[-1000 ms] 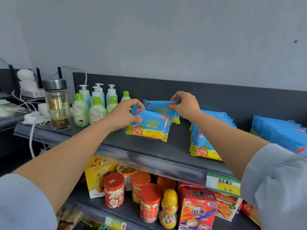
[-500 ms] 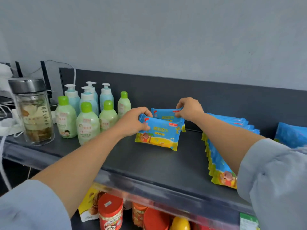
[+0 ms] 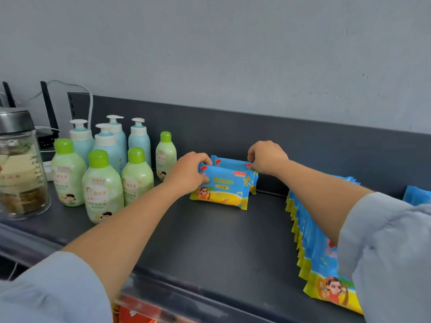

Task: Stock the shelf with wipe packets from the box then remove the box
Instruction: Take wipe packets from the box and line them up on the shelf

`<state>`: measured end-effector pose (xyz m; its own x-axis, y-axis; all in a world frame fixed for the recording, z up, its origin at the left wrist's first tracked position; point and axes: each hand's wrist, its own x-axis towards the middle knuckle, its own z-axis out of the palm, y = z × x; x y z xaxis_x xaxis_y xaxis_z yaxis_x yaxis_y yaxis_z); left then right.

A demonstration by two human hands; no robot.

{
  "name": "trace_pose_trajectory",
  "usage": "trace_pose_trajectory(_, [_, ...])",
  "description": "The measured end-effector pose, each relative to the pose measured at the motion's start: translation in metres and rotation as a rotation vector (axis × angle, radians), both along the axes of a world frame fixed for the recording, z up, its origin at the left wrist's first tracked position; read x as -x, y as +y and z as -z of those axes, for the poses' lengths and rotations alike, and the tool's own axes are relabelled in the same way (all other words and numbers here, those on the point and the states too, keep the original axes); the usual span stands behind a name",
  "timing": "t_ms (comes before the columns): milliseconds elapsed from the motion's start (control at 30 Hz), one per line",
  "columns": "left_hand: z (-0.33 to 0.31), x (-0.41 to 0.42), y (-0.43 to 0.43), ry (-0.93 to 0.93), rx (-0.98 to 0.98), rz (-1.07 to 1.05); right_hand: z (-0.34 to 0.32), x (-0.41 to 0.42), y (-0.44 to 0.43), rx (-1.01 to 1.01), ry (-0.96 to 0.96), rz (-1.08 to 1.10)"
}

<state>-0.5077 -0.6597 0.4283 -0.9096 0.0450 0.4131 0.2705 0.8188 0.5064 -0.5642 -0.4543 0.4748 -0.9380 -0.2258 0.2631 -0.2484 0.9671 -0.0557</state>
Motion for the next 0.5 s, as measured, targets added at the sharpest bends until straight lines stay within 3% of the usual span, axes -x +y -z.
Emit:
trace_pose_trajectory(367, [0.005,0.023,0.019,0.091,0.251,-0.097,0.003,0.004,0.004,-0.028,0.071,0.061])
trace_pose_trajectory(500, [0.007,0.028,0.025,0.096,0.255,-0.104,0.004,0.009,0.009,0.099,0.031,0.031])
